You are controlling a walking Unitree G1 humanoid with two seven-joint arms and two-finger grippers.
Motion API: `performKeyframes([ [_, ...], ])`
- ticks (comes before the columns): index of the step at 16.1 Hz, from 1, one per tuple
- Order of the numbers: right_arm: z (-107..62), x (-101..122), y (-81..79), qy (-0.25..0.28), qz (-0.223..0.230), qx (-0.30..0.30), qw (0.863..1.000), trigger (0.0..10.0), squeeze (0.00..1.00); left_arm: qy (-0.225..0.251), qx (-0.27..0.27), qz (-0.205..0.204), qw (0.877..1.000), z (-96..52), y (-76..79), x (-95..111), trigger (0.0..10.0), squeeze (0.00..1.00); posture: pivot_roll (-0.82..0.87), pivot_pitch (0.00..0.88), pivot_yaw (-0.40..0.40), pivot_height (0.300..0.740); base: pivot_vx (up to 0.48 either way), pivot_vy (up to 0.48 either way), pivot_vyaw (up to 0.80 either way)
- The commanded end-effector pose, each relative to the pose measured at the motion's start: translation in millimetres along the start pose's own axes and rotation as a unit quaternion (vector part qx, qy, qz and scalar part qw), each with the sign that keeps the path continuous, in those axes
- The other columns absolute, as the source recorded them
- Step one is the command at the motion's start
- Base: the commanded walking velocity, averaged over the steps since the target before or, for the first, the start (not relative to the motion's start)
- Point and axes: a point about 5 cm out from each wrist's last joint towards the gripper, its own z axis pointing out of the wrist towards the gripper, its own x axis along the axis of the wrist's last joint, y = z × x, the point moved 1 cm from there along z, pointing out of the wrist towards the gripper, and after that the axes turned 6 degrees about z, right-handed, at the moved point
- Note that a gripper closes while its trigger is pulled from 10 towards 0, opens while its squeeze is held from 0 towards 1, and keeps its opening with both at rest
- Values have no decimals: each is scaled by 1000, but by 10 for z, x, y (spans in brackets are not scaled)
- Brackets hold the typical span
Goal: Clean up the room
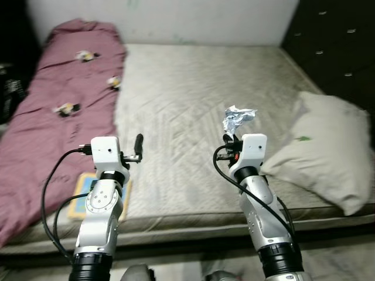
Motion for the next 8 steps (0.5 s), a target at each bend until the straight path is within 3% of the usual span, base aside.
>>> performKeyframes([
  [1,-6,8,78,0,-3,-14,1000,10000,0,2,-14,-10,1000,-1,76,14,10000,0,-43,11,-31,740,0,0,0],
  [8,-13,-4,64,-3,-5,-10,1000,10000,0,-2,-13,-14,1000,-9,77,-5,10000,0,-45,16,-33,740,0,467,0],
])
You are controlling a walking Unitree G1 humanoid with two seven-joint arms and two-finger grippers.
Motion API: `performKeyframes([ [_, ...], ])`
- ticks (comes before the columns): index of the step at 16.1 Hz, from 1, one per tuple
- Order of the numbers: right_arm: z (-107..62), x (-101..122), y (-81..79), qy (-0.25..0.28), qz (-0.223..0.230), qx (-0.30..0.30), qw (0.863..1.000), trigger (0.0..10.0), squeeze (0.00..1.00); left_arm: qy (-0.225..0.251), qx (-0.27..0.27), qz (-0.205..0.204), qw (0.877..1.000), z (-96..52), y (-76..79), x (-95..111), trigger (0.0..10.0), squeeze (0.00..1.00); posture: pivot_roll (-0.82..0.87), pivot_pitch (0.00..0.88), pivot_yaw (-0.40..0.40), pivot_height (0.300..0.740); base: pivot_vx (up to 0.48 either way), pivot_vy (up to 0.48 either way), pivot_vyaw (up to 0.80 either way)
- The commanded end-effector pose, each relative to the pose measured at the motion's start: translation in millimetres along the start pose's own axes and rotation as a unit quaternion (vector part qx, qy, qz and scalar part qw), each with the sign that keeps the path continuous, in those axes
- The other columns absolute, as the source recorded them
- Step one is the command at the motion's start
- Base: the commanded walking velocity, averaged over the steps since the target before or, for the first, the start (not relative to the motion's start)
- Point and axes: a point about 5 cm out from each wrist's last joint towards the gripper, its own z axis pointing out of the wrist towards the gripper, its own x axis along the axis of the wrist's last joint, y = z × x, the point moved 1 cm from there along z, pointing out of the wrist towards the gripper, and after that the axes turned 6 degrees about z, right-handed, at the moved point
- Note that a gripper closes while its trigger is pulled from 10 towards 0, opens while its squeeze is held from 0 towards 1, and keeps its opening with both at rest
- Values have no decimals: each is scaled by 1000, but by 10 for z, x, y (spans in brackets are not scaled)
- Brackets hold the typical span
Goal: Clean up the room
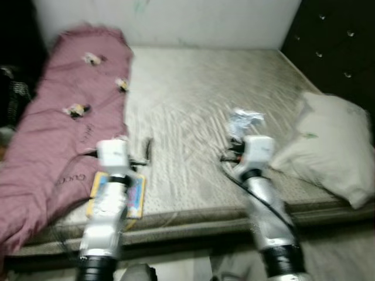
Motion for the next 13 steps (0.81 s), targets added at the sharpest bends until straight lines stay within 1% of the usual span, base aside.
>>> performKeyframes([
  [1,-9,23,104,1,-8,-16,1000,10000,0,5,-14,-5,1000,12,84,31,10000,0,-46,17,-33,740,0,469,0],
  [11,-6,18,44,-1,-7,-4,1000,10000,0,3,-10,-1,1000,7,75,21,10000,0,-43,19,-31,740,0,466,0],
  [12,2,16,46,-2,-25,-1,1000,10000,0,4,-9,0,1000,12,76,25,10000,0,-42,18,-34,740,0,465,0],
  [13,3,19,32,-1,-30,6,1000,10000,0,6,-10,2,1000,18,80,31,10000,0,-43,19,-35,740,0,458,0],
])
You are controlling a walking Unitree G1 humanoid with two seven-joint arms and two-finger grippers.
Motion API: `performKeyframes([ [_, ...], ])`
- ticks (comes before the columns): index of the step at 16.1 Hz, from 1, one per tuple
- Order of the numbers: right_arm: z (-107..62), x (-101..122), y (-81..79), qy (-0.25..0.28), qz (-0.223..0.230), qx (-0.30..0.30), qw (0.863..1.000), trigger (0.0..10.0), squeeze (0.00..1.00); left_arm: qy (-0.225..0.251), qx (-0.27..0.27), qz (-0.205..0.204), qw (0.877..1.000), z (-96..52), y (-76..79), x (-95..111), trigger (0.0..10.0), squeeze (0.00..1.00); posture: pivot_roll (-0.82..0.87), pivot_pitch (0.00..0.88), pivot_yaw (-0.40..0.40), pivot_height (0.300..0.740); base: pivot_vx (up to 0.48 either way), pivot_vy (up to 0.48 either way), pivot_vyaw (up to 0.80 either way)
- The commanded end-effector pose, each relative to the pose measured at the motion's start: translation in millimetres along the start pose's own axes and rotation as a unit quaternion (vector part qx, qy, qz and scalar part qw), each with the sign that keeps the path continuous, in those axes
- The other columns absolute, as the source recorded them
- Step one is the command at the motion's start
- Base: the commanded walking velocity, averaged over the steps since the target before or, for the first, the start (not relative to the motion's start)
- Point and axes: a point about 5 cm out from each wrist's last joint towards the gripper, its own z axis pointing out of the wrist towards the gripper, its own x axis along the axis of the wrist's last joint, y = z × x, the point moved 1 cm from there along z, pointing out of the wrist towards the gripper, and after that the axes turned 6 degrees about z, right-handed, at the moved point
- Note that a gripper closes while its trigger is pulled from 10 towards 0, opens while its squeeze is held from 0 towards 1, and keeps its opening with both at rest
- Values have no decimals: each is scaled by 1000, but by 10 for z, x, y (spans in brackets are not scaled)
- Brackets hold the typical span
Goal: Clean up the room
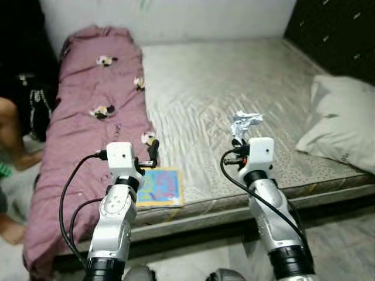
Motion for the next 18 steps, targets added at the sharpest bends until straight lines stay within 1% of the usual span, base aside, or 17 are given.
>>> performKeyframes([
  [1,29,50,-107,9,1,17,1000,10000,0,2,11,9,1000,1,-73,13,10000,0,-43,19,-35,740,0,458,0],
  [3,32,67,-123,11,2,18,1000,10000,0,3,12,8,1000,3,-71,22,10000,0,-45,25,-34,740,0,458,0],
  [6,21,54,-149,11,-9,23,1000,10000,0,5,21,16,1000,-22,-104,33,10000,0,-33,39,-35,740,0,458,0],
  [8,26,77,-192,16,-14,33,999,10000,0,18,26,32,999,-24,-145,137,10000,0,0,53,-39,740,0,0,0],
  [9,26,90,-210,17,-12,37,999,10000,0,30,23,40,998,-23,-154,232,10000,0,4,60,-52,740,0,0,0],
  [11,-2,26,-228,5,-19,41,999,10000,0,7,36,53,998,-92,-246,71,10000,0,-6,69,-53,740,0,0,800],
  [12,-2,39,-226,7,-24,40,999,10000,0,-4,41,50,998,-148,-287,2,10000,0,-15,68,-45,740,0,0,800],
  [14,-6,57,-206,11,-27,37,999,10000,0,-15,44,50,998,-206,-326,-54,10000,0,-28,67,-34,740,0,0,800],
  [16,-20,40,-146,7,-28,28,999,10000,0,-23,41,51,998,-213,-336,-74,10000,0,-32,63,-31,740,0,0,800],
  [18,-24,37,-157,7,-28,30,999,10000,0,-20,38,49,998,-147,-305,-58,10000,0,-39,52,-30,740,0,0,800],
])
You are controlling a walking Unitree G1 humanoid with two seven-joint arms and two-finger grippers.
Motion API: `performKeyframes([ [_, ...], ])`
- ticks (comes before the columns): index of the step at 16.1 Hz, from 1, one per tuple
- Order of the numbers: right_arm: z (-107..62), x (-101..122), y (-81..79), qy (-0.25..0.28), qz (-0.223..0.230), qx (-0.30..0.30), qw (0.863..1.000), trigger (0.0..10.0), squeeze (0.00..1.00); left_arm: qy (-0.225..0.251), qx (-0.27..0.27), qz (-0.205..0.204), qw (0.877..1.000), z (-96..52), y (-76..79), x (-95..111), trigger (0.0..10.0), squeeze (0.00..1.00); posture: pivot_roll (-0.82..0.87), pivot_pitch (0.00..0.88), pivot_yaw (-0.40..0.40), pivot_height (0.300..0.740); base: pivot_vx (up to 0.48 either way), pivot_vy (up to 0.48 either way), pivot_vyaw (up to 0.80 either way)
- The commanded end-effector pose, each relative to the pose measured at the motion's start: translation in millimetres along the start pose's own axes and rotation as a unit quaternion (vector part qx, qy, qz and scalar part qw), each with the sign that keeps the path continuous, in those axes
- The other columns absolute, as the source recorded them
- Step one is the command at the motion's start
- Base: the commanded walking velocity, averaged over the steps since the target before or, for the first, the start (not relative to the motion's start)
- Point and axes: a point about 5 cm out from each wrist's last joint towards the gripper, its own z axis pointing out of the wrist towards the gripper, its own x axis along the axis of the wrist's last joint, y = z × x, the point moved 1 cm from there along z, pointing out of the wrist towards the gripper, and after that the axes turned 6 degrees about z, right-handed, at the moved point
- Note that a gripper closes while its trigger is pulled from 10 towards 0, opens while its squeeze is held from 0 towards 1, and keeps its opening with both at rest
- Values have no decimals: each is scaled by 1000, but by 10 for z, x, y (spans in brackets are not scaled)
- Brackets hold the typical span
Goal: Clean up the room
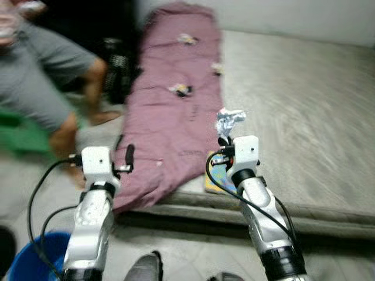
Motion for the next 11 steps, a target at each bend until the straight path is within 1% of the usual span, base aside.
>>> performKeyframes([
  [1,-16,12,31,0,1,-6,1000,10000,0,-4,-11,-2,1000,21,64,-6,10000,0,-39,52,-30,740,0,0,800],
  [4,7,8,35,1,0,-6,1000,10000,0,0,-19,-6,1000,26,136,8,10000,0,-34,38,-33,740,0,0,800],
  [7,11,-1,45,-2,6,-10,1000,10000,0,-7,-10,-7,1000,-6,111,-36,10000,0,-30,39,-35,740,0,0,800],
  [11,24,-1,40,-3,12,-8,1000,10000,0,-6,-3,-8,1000,4,100,-35,10000,0,-28,41,-39,740,0,0,800],
])
